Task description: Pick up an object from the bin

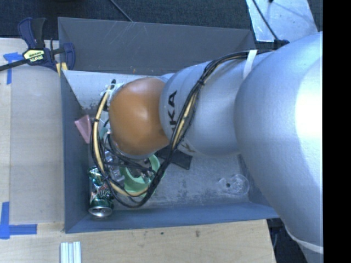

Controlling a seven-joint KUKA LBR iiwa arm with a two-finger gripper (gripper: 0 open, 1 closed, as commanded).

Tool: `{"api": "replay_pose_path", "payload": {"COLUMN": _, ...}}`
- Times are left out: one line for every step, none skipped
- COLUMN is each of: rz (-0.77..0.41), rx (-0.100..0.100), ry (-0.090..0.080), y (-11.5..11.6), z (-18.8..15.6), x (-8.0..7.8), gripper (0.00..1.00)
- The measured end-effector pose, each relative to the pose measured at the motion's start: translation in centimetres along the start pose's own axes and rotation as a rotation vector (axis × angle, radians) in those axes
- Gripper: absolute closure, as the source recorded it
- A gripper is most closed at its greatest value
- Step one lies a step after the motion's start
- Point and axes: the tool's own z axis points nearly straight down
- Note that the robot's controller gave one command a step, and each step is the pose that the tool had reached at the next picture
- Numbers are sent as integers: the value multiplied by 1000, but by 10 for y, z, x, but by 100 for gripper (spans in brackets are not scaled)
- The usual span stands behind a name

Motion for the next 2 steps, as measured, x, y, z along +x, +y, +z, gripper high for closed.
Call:
{"api": "replay_pose_path", "payload": {"rz": -2, "rx": -2, "ry": 5, "y": 1, "z": -18, "x": 0, "gripper": 100}}
{"api": "replay_pose_path", "payload": {"rz": -2, "rx": -4, "ry": 10, "y": 2, "z": -29, "x": 0, "gripper": 100}}
